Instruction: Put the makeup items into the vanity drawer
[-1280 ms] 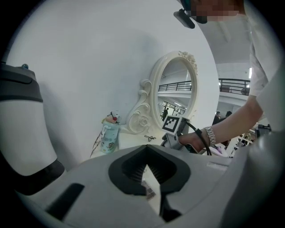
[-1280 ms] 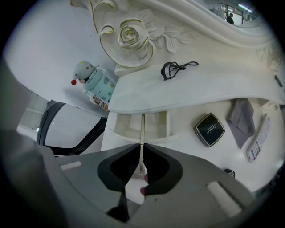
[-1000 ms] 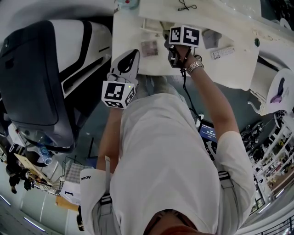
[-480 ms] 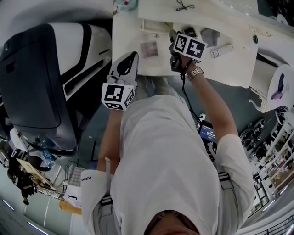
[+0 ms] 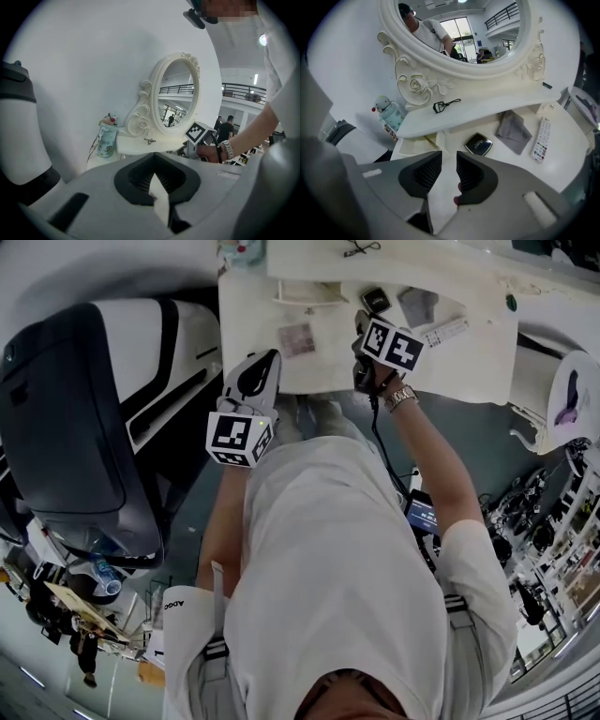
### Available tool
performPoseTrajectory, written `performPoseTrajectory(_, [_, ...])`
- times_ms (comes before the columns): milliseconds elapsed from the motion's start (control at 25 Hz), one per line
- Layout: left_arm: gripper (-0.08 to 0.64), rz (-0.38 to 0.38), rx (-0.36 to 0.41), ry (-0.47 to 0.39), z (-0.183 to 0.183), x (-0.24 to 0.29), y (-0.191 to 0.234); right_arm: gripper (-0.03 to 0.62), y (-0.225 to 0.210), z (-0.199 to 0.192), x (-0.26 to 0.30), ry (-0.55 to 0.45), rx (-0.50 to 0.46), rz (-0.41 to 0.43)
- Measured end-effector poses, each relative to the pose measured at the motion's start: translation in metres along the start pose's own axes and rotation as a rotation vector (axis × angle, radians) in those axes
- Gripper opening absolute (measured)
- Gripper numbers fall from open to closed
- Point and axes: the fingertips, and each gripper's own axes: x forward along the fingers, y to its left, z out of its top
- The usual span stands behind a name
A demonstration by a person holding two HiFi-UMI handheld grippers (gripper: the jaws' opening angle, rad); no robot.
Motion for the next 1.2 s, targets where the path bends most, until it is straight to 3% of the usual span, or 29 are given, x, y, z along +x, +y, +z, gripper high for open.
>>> performPoseTrajectory(320, [0.006,-0.183,0.084,0.028,0.004,0.043,-0.059,0.132,-0.070,-0.010,-0.046,-0.062,0.058,-0.054])
performPoseTrajectory(480, [0.006,-0.257,0.111,0.034,0.005,0.061,-0.095,0.132,-0.100,-0.013,-0.070,-0.121,0.027,-0.085])
performPoseTrajectory(640, [0.006,-0.321,0.134,0.052,0.000,0.074,-0.126,0.164,-0.123,-0.027,-0.086,-0.146,0.032,-0.038])
performPoseTrajectory(800, [0.006,-0.347,0.152,0.059,-0.005,0.080,-0.149,0.159,-0.125,-0.037,-0.103,-0.190,0.015,0.059])
performPoseTrajectory(960, [0.005,-0.349,0.204,0.061,-0.004,0.080,-0.162,0.055,-0.132,-0.038,-0.125,-0.275,-0.028,0.033])
performPoseTrajectory(1080, [0.005,-0.348,0.232,0.054,0.000,0.076,-0.167,0.074,-0.129,-0.042,-0.132,-0.273,-0.097,0.058])
performPoseTrajectory(1200, [0.006,-0.360,0.179,0.021,0.008,0.071,-0.168,0.130,-0.123,-0.049,-0.130,-0.222,-0.166,0.097])
